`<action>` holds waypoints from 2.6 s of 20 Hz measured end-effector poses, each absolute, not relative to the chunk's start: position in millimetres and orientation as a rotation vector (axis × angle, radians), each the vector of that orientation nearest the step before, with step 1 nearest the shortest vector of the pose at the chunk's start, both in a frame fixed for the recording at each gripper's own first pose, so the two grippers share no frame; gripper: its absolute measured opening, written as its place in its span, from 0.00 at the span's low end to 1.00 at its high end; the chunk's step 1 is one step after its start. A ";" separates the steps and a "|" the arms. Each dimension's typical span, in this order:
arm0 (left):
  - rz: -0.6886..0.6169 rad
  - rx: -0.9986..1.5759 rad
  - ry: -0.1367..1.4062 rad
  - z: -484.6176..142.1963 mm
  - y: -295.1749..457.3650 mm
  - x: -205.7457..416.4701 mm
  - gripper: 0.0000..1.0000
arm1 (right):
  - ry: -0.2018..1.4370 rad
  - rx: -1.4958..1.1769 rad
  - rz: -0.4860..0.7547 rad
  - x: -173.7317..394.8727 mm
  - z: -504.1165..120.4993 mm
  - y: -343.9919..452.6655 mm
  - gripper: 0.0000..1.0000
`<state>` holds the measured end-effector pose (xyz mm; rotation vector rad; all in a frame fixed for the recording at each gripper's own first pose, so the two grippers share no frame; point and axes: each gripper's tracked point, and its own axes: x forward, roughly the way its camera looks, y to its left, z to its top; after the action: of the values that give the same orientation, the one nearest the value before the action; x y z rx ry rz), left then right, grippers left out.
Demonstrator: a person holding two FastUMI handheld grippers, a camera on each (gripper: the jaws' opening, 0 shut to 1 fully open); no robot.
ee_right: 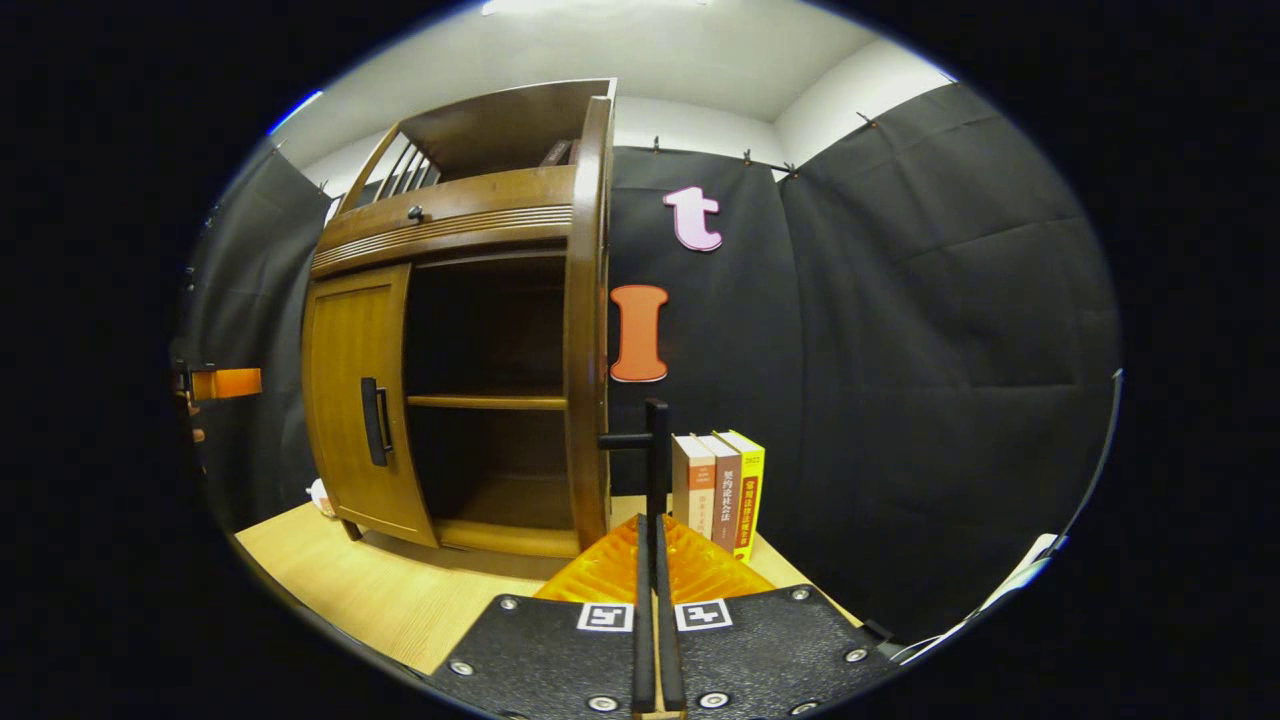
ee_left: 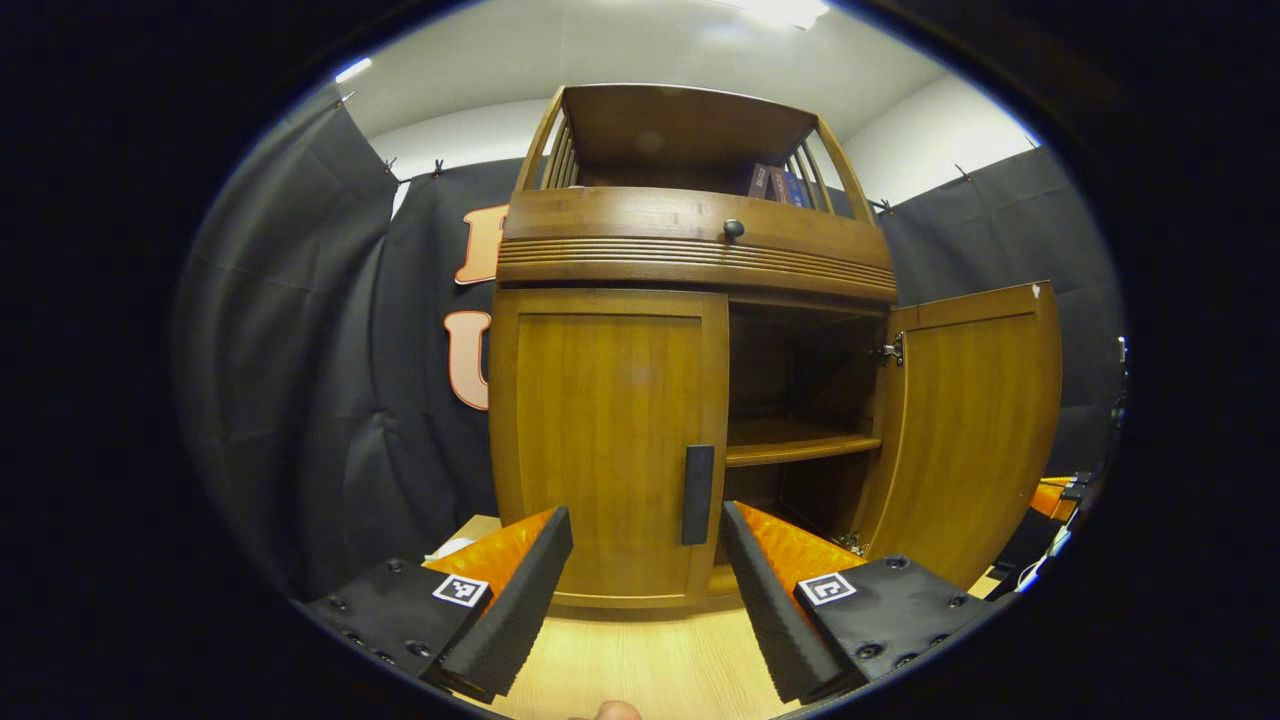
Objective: Open the right door of the double-door shoe cabinet with the right hand, and open the left door with the left hand.
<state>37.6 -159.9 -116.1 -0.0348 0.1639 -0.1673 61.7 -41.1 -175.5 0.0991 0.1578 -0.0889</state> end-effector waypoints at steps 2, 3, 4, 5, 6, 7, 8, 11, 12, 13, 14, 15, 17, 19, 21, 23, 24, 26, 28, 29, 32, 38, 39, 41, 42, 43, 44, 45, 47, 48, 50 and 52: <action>-0.180 -0.037 0.169 -121.8 -168.7 45.7 0.99 | 0.162 0.129 -0.086 57.2 -175.7 -40.9 0.00; -0.184 -0.036 0.171 -123.8 -172.8 50.1 0.99 | 0.161 0.130 -0.094 58.6 -174.8 -41.4 0.00; -0.187 -0.033 0.170 -127.2 -178.8 56.7 0.96 | 0.157 0.126 -0.106 58.7 -174.2 -44.0 0.00; -0.189 -0.028 0.170 -130.9 -184.2 62.2 0.96 | 0.152 0.124 -0.115 56.3 -173.9 -46.2 0.00; -0.193 -0.020 0.177 -135.6 -190.0 67.7 0.96 | 0.150 0.123 -0.122 55.1 -173.6 -49.6 0.00; -0.191 -0.012 0.188 -141.2 -194.6 73.4 0.99 | 0.147 0.123 -0.132 49.3 -173.7 -56.4 0.00; -0.192 -0.005 0.194 -147.2 -199.0 79.8 0.99 | 0.145 0.123 -0.138 47.1 -173.8 -60.5 0.00; -0.185 0.005 0.195 -160.7 -211.1 103.2 0.99 | 0.146 0.123 -0.169 49.2 -175.4 -69.4 0.10; -0.184 0.006 0.194 -164.4 -213.2 110.7 0.99 | 0.147 0.120 -0.176 50.5 -177.1 -71.5 0.22; -0.184 0.007 0.196 -169.3 -217.2 118.9 0.99 | 0.148 0.115 -0.186 50.0 -177.9 -73.3 0.31; -0.185 0.008 0.202 -175.5 -219.6 127.5 0.97 | 0.150 0.108 -0.194 52.0 -179.5 -76.8 0.39; -0.185 0.007 0.208 -182.8 -222.7 136.3 0.99 | 0.152 0.104 -0.200 53.6 -180.1 -77.8 0.54; -0.180 0.012 0.226 -195.5 -225.2 151.1 0.97 | 0.149 0.104 -0.213 54.6 -180.4 -83.4 0.87; -0.178 -0.005 0.234 -205.8 -228.4 167.8 0.99 | 0.142 0.099 -0.230 56.6 -180.0 -88.1 0.82; -0.163 -0.010 0.233 -213.0 -227.2 183.7 0.99 | 0.132 0.085 -0.251 56.5 -178.7 -93.2 0.92; -0.146 -0.003 0.235 -220.1 -224.5 194.8 0.99 | 0.122 0.075 -0.269 55.4 -175.1 -98.2 0.99; -0.145 -0.005 0.244 -224.5 -226.0 199.8 0.99 | 0.117 0.077 -0.275 54.9 -173.8 -100.9 0.93; -0.149 -0.014 0.267 -234.2 -227.1 207.0 0.96 | 0.104 0.088 -0.281 54.4 -171.3 -100.5 0.93; -0.156 -0.023 0.274 -238.1 -227.7 210.3 0.88 | 0.092 0.093 -0.284 55.0 -168.0 -99.1 0.92; -0.155 -0.025 0.274 -238.0 -227.5 210.3 0.84 | 0.088 0.094 -0.286 55.0 -168.2 -97.9 0.92; -0.162 -0.026 0.259 -236.3 -227.9 215.6 0.73 | 0.081 0.094 -0.282 55.4 -165.5 -93.7 0.92; -0.251 -0.015 0.271 -238.3 -238.7 205.7 0.43 | 0.086 0.085 -0.271 51.2 -165.5 -84.1 0.92; -0.259 -0.013 0.267 -236.6 -238.7 201.0 0.37 | 0.086 0.082 -0.272 50.2 -164.2 -83.1 0.92; -0.282 -0.037 0.275 -232.6 -239.1 190.6 0.32 | 0.086 0.077 -0.270 45.9 -161.2 -79.6 0.92; -0.293 -0.055 0.276 -231.6 -237.5 184.4 0.36 | 0.085 0.076 -0.268 45.2 -159.7 -77.5 0.92; -0.302 -0.065 0.277 -229.9 -235.8 177.6 0.32 | 0.082 0.076 -0.265 44.2 -157.0 -75.3 0.92; -0.297 -0.073 0.277 -228.9 -233.4 169.8 0.36 | 0.080 0.076 -0.261 44.1 -154.2 -73.1 0.92; -0.294 -0.064 0.274 -226.8 -230.8 162.3 0.34 | 0.078 0.077 -0.256 42.4 -153.4 -69.3 0.92; -0.305 -0.020 0.259 -222.8 -222.5 145.8 0.36 | 0.071 0.078 -0.246 39.2 -148.4 -62.6 0.92; -0.306 -0.023 0.258 -219.5 -217.9 137.4 0.29 | 0.070 0.079 -0.237 38.8 -145.9 -58.4 0.92; -0.314 -0.041 0.267 -216.4 -207.2 119.7 0.31 | 0.068 0.079 -0.224 37.4 -142.1 -50.7 0.93; -0.317 -0.049 0.271 -210.8 -193.7 103.5 0.34 | 0.069 0.084 -0.206 36.5 -139.6 -42.2 0.93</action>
<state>103.5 -193.7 -210.8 -0.0494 0.2707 -0.3171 36.5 -42.2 -139.6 0.0839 0.0688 -0.2055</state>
